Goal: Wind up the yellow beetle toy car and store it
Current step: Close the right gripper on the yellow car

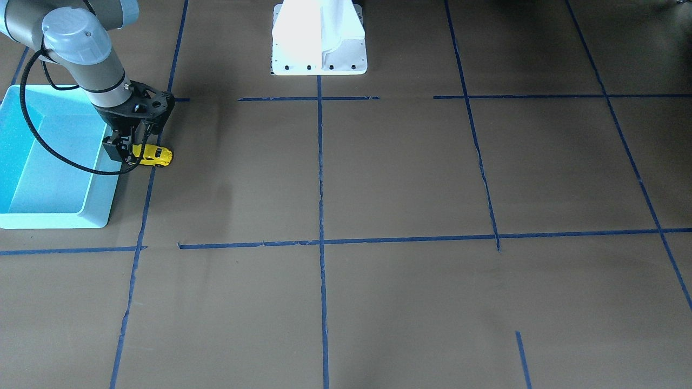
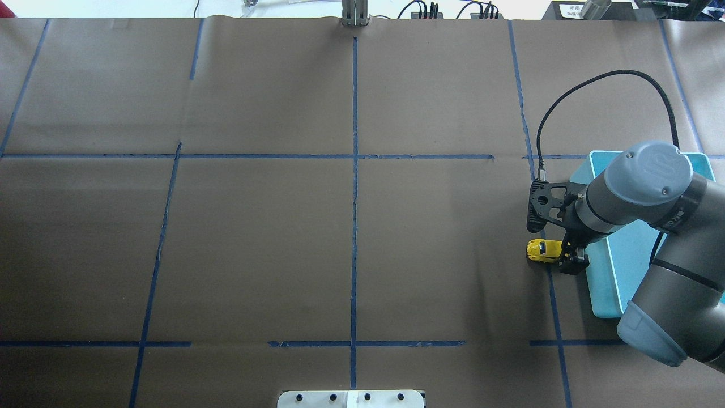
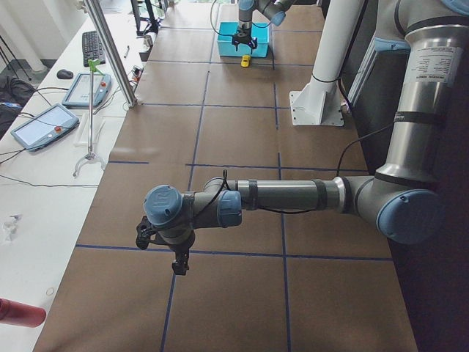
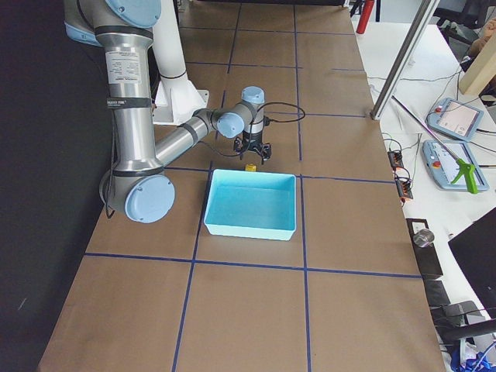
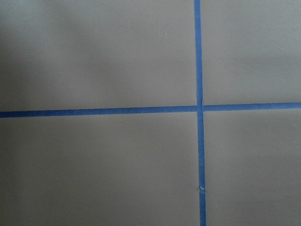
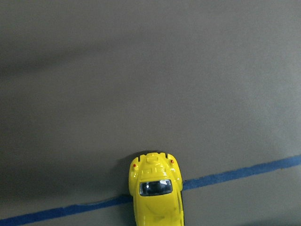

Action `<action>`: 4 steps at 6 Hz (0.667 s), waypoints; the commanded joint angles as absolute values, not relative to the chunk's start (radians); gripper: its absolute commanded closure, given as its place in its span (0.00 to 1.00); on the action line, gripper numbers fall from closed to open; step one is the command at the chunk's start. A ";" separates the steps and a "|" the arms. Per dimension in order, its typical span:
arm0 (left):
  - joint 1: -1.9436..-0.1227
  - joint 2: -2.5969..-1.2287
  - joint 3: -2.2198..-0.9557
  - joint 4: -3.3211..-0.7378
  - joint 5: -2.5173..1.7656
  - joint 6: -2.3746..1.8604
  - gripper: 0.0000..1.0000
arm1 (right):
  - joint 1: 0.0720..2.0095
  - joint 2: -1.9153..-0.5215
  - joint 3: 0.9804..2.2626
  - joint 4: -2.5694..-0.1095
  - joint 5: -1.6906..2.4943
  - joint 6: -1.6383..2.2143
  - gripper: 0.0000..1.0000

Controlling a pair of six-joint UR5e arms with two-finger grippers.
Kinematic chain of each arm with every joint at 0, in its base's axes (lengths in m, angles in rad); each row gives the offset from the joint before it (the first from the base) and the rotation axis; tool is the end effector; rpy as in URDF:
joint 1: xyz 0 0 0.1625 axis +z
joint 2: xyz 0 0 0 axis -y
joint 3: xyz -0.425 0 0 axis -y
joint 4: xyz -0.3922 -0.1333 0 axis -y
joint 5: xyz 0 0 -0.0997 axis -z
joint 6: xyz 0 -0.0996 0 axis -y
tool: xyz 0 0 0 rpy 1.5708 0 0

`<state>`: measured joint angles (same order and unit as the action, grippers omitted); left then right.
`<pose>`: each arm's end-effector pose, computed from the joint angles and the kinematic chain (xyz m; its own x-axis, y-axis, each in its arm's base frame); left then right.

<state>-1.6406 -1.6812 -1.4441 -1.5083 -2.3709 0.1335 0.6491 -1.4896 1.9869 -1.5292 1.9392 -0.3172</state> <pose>-0.0989 -0.5273 0.6683 0.6941 0.0284 -0.7193 -0.0231 0.9996 0.0172 -0.3493 -0.3874 0.4276 0.1826 -0.9741 0.1336 0.7796 0.2263 0.5840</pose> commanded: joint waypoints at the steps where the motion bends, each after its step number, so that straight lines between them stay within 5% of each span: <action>1: -1.641 -1.680 -1.445 -1.506 -2.372 0.133 0.00 | 0.626 -1.476 1.939 -1.526 1.936 -0.336 0.00; 4: -1.641 -1.681 -1.459 -1.506 -2.373 0.133 0.00 | 0.617 -1.465 1.888 -1.516 1.928 -0.334 0.09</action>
